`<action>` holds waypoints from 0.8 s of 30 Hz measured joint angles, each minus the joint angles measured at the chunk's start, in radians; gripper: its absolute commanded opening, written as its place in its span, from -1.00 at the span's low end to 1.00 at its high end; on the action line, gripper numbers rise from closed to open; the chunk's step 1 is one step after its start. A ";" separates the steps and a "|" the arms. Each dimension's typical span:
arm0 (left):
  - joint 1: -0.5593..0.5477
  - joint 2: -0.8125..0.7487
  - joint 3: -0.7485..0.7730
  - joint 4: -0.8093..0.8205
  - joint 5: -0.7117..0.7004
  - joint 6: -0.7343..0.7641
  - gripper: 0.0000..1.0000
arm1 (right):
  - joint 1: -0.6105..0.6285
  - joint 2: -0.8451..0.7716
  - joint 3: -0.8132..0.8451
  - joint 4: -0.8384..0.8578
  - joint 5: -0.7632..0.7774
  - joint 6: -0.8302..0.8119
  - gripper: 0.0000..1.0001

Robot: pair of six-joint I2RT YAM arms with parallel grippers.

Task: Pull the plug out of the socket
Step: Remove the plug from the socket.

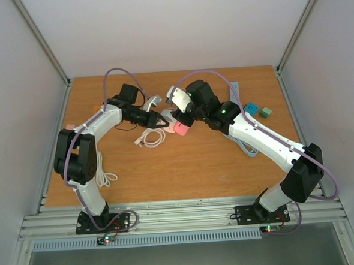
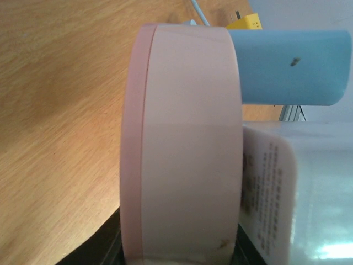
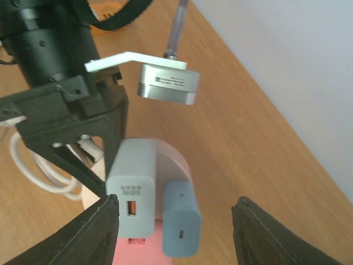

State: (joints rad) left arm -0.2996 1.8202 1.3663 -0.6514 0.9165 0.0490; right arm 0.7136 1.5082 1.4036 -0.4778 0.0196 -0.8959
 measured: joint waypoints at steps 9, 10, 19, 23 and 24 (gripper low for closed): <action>-0.003 -0.034 -0.069 0.086 -0.008 -0.081 -0.99 | 0.006 0.039 0.000 -0.055 -0.130 0.035 0.00; -0.003 -0.038 -0.070 0.092 -0.008 -0.086 -0.99 | 0.012 0.044 0.000 -0.057 -0.134 0.035 0.00; -0.017 -0.050 -0.081 0.104 -0.043 -0.086 -0.99 | 0.054 0.090 0.000 -0.057 -0.080 0.033 -0.15; -0.024 -0.051 -0.086 0.105 -0.053 -0.084 -0.99 | 0.054 0.090 0.000 -0.050 -0.058 0.032 -0.14; -0.024 -0.051 -0.088 0.105 -0.053 -0.082 -0.99 | 0.054 0.088 -0.001 -0.046 -0.057 0.031 -0.13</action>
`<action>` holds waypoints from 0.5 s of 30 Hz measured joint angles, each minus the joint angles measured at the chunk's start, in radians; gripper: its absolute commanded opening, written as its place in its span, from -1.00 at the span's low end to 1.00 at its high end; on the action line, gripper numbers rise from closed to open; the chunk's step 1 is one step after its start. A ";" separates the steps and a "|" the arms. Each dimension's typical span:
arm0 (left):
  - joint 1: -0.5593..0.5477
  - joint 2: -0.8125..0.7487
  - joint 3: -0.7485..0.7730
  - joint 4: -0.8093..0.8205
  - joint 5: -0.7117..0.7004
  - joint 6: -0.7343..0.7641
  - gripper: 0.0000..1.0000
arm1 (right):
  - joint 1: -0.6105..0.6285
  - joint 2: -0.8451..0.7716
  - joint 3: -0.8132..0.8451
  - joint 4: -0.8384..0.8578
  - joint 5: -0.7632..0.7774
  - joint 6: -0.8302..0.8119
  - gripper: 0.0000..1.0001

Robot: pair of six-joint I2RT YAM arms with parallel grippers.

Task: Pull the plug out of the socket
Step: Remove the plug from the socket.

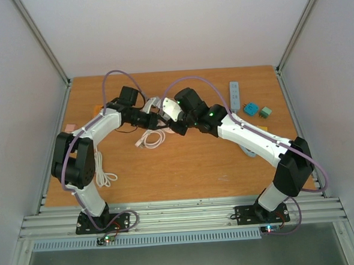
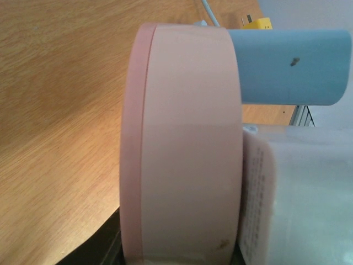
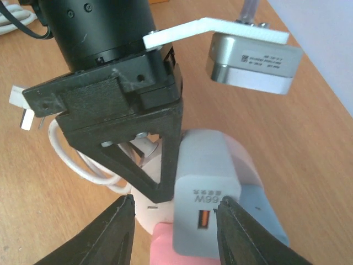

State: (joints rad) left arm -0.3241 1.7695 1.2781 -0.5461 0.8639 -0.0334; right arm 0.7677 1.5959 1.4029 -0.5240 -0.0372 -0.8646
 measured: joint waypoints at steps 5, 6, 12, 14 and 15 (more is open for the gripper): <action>-0.010 -0.010 -0.006 0.000 0.004 0.011 -0.99 | 0.000 -0.043 -0.032 0.031 0.030 -0.009 -0.04; -0.012 -0.014 -0.006 0.000 0.005 0.012 -0.99 | 0.000 -0.049 -0.034 0.035 0.038 -0.009 -0.02; -0.015 -0.030 -0.007 0.001 0.007 0.020 -0.99 | 0.000 -0.026 -0.029 0.045 0.065 -0.008 -0.13; -0.015 -0.033 -0.008 0.001 0.006 0.030 -0.99 | 0.000 -0.001 -0.029 0.043 0.067 -0.002 -0.27; -0.015 -0.035 -0.010 0.001 0.005 0.035 -0.99 | 0.000 0.008 -0.029 0.040 0.068 0.001 -0.36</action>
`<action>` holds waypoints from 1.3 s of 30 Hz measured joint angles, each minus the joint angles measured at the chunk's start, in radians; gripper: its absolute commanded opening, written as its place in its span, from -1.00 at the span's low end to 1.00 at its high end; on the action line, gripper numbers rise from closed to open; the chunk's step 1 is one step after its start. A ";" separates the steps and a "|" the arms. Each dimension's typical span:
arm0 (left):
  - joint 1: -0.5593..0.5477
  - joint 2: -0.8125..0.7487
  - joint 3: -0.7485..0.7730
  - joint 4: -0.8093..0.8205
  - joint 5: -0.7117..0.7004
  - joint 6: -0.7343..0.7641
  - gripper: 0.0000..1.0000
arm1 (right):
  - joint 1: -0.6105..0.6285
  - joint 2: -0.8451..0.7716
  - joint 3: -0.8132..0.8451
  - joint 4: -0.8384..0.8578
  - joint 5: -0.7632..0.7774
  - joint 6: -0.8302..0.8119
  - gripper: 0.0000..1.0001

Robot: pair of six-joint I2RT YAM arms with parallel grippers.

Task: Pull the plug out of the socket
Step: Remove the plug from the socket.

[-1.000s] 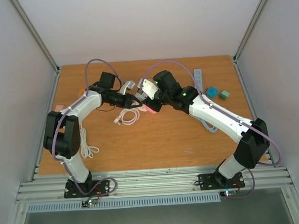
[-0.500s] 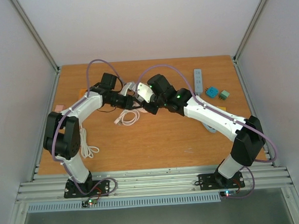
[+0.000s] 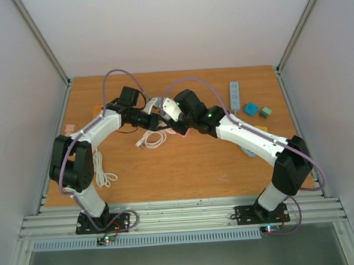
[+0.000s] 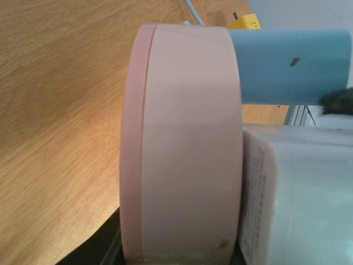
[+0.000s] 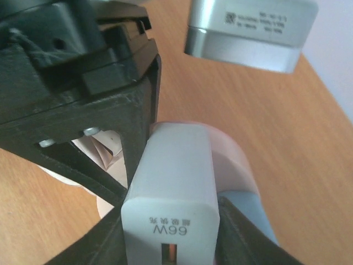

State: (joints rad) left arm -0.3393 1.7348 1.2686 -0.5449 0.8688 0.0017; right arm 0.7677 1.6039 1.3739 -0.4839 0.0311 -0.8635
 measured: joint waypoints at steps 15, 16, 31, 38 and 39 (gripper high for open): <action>-0.036 -0.010 -0.009 0.023 -0.106 0.006 -0.99 | 0.010 0.014 0.000 -0.018 0.052 0.014 -0.91; -0.037 -0.010 -0.009 0.025 -0.116 0.006 -0.99 | 0.012 0.016 0.000 -0.015 0.059 0.014 -0.91; -0.008 -0.014 -0.036 0.073 -0.024 -0.003 -0.99 | 0.022 -0.036 -0.085 0.082 0.090 -0.001 -0.98; -0.040 -0.014 -0.036 0.072 -0.103 0.012 -0.99 | 0.022 -0.034 -0.085 0.053 0.090 0.000 -0.98; -0.048 -0.014 -0.036 0.072 -0.120 0.016 -0.99 | 0.022 -0.034 -0.085 0.051 0.090 0.000 -0.98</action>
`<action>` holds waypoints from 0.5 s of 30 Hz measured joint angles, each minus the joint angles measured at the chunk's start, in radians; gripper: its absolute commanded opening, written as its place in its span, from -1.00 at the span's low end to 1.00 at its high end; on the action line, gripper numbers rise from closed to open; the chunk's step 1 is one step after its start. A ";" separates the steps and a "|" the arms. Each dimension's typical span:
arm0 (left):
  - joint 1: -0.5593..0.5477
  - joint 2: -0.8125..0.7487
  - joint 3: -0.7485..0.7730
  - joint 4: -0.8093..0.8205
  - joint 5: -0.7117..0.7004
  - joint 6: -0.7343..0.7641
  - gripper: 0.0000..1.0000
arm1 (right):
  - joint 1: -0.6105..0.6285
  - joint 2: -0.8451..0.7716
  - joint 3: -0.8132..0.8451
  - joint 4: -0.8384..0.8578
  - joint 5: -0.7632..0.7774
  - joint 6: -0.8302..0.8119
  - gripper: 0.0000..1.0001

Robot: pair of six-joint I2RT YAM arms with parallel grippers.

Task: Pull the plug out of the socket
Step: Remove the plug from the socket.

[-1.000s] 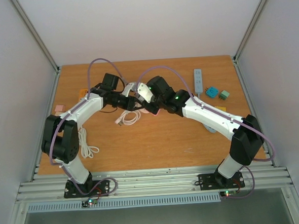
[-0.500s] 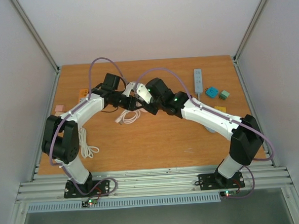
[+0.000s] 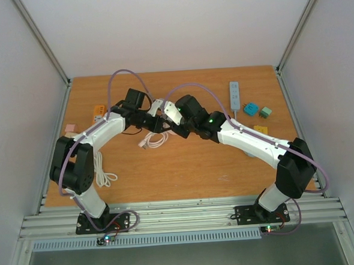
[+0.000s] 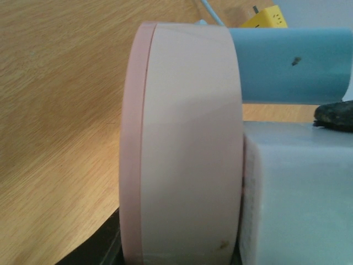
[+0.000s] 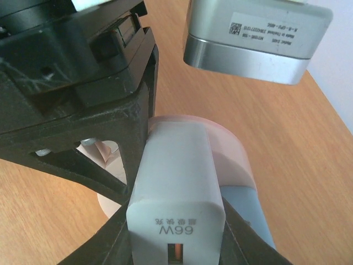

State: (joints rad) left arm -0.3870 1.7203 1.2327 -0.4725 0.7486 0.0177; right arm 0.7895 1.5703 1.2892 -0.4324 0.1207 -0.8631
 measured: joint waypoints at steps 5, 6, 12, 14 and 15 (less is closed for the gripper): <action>-0.007 -0.010 0.000 0.002 -0.037 0.006 -0.99 | 0.000 -0.001 0.000 0.004 0.006 0.002 -0.98; -0.005 -0.011 0.000 0.002 -0.033 0.006 -0.99 | 0.000 -0.001 0.000 0.007 0.006 0.002 -0.98; 0.028 -0.011 0.000 0.003 -0.004 -0.019 -0.99 | 0.000 -0.019 -0.004 0.027 0.000 -0.003 -0.98; 0.040 -0.011 0.000 -0.004 -0.024 -0.030 -0.99 | 0.000 -0.036 -0.004 0.037 -0.001 -0.004 -0.98; 0.045 -0.010 0.000 -0.005 -0.039 -0.035 -0.99 | 0.000 -0.045 -0.004 0.043 -0.002 -0.004 -0.97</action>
State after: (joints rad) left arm -0.3424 1.7103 1.2327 -0.4778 0.7101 -0.0170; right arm 0.7895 1.5253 1.2850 -0.3889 0.1184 -0.8669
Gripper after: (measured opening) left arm 0.298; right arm 0.309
